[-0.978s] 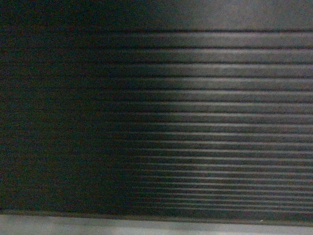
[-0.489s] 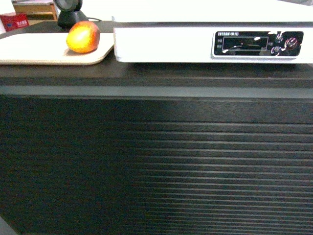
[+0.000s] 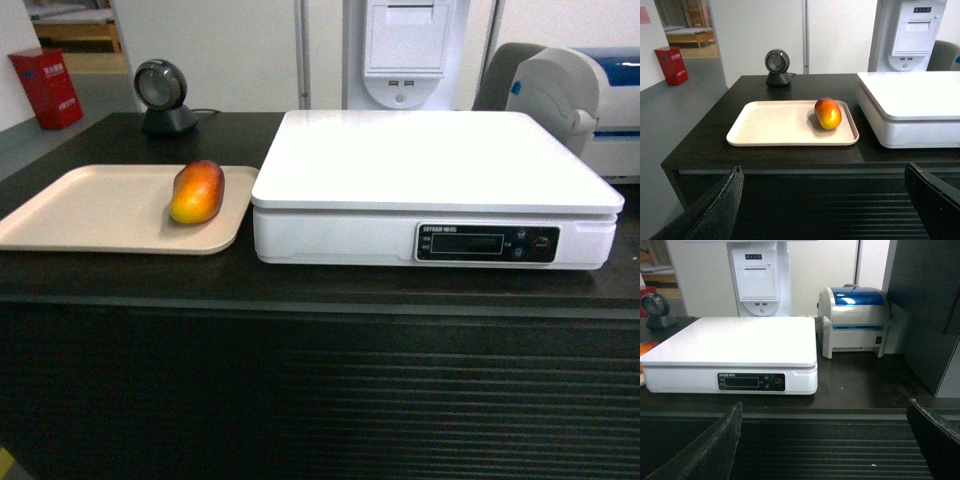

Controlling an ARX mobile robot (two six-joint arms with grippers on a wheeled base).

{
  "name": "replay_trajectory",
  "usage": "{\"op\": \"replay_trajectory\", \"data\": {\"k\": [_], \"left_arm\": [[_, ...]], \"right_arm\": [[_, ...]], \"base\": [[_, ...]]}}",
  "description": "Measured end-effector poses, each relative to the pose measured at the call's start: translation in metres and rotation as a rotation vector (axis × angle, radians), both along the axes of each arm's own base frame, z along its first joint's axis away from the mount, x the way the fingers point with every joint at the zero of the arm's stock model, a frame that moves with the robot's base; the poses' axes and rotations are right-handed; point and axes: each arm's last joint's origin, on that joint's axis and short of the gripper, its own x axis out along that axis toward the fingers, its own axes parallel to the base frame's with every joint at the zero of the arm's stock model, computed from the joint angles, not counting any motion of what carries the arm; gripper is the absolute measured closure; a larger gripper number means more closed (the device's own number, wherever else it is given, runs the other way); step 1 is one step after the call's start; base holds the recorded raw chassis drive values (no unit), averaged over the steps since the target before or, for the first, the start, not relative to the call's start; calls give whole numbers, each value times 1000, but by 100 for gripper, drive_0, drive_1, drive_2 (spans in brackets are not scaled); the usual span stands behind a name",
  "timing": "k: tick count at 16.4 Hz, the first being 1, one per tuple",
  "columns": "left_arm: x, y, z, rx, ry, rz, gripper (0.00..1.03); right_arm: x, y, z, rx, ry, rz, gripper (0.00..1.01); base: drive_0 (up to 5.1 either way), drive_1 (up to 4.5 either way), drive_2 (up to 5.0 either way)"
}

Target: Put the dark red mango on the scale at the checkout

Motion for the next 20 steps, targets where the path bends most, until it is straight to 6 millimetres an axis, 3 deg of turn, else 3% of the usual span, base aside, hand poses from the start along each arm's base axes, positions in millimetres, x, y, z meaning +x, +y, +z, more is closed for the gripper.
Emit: {"op": "replay_trajectory", "data": {"k": [20], "left_arm": [[0, 0, 0, 0, 4, 0, 5]], "right_arm": [[0, 0, 0, -1, 4, 1, 3]], "base": [[0, 0, 0]]}}
